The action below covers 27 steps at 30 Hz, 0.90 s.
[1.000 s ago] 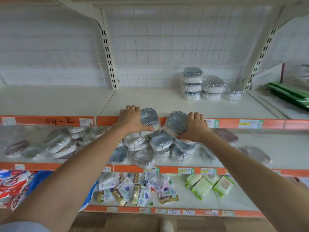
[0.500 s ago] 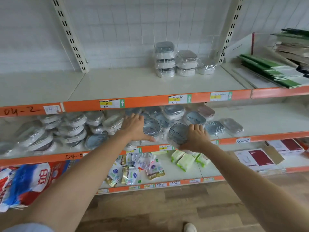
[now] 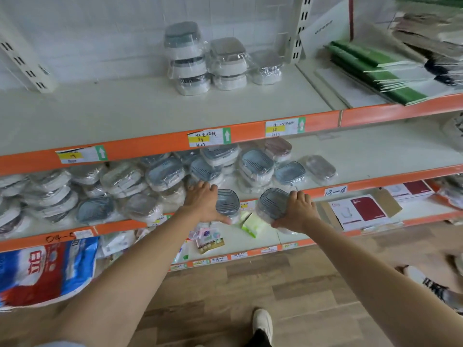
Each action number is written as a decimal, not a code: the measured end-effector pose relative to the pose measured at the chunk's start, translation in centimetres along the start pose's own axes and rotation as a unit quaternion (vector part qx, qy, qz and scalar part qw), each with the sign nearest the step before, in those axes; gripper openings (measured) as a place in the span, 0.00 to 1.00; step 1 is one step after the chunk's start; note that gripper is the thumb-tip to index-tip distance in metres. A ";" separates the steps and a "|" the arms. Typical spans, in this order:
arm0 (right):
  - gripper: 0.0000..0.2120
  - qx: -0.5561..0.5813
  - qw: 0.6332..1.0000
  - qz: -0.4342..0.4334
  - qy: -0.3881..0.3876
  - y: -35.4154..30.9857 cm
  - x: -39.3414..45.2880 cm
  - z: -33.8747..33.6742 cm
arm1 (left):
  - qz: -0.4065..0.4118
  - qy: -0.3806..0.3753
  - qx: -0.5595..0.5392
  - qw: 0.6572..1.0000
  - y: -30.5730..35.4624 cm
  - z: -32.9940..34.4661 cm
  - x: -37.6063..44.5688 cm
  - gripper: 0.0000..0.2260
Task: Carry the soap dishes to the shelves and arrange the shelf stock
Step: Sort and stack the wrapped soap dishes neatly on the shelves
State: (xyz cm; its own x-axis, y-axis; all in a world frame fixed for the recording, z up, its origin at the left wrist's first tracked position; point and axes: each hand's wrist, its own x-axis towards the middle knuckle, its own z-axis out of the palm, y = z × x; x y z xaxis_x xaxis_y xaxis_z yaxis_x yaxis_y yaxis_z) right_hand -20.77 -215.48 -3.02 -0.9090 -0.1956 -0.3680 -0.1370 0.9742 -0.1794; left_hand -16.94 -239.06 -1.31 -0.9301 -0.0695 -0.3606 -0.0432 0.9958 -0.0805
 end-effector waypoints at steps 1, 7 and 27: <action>0.50 -0.001 1.000 0.004 -0.007 0.7 0.4 0.2 | 0.000 -0.007 0.000 1.000 0.7 0.2 0.6 0.47; 0.52 0.008 1.000 0.013 -0.027 3.7 3.3 1.3 | -0.015 -0.022 -0.021 0.999 3.7 2.0 3.9 0.45; 0.47 0.105 0.980 0.070 0.151 7.7 14.6 4.7 | -0.036 0.197 -0.056 0.978 5.7 2.1 15.7 0.46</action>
State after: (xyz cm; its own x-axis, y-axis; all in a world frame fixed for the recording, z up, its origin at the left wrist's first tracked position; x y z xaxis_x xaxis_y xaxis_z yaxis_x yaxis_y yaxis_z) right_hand -33.24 -211.41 -14.04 -0.9926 0.0110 -0.1207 0.0519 0.9384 -0.3415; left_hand -31.04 -234.59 -9.42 -0.9907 -0.1329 0.0293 -0.1324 0.9911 0.0169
